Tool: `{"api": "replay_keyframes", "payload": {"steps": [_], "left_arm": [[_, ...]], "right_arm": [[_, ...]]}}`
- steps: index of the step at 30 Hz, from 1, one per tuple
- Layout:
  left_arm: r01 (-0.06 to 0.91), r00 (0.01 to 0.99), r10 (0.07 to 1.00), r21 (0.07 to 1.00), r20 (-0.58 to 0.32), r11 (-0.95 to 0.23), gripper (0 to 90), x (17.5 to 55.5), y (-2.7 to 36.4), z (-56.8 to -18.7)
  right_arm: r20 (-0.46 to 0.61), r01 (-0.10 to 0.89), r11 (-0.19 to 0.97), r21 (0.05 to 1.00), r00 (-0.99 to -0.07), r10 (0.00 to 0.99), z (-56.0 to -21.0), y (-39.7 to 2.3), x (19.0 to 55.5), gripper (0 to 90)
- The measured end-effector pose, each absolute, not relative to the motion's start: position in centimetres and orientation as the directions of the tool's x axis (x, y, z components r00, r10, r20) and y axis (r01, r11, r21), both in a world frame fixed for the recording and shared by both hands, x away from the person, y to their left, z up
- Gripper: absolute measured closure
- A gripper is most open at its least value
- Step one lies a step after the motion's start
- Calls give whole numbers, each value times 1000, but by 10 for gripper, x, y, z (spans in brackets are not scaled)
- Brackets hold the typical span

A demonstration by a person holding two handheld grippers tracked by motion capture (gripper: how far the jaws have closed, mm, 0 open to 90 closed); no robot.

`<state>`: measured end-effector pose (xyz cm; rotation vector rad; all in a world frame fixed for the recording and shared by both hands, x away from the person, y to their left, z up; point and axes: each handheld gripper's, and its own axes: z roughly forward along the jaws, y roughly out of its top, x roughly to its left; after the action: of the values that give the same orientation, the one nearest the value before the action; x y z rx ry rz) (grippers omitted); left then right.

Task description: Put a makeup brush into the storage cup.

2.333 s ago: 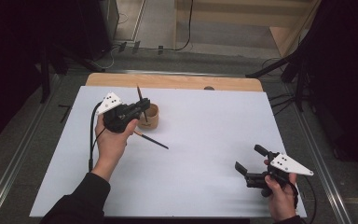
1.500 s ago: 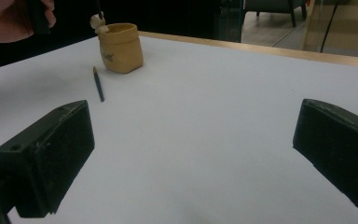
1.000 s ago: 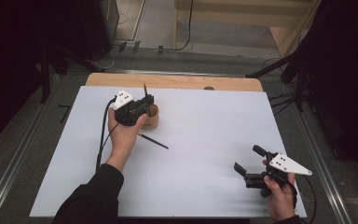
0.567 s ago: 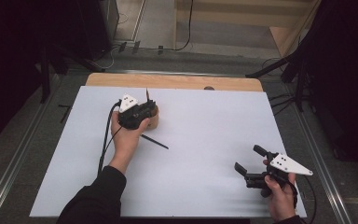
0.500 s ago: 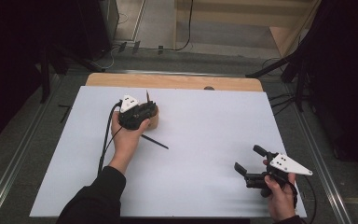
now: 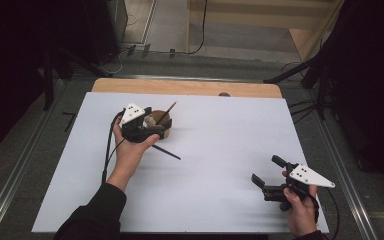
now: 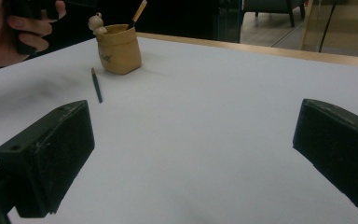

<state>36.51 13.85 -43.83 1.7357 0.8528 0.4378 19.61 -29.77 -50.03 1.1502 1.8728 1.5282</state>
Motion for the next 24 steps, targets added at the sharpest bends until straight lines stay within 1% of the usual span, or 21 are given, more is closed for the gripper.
{"api": "replay_keyframes", "payload": {"steps": [2, 3, 6, 13, 24], "left_arm": [[325, 689, 712, 935, -132, -142, 6, 362, 143, -437], [326, 700, 700, 936, -144, -134, 0, 360, 146, -437], [319, 704, 693, 941, -155, -114, 0, 355, 153, -437], [336, 687, 707, 936, -166, -106, 0, 343, 169, -445], [321, 691, 705, 941, -158, -104, 0, 313, 193, -452]], "right_arm": [[150, 313, 34, 949, -544, 825, -500, -298, 196, 0], [151, 314, 34, 949, -544, 825, -500, -297, 196, 0], [150, 314, 34, 949, -544, 826, -500, -297, 196, 0], [146, 313, 39, 949, -545, 826, -500, -296, 197, 0], [142, 311, 42, 949, -544, 827, -500, -295, 196, 0]]}}
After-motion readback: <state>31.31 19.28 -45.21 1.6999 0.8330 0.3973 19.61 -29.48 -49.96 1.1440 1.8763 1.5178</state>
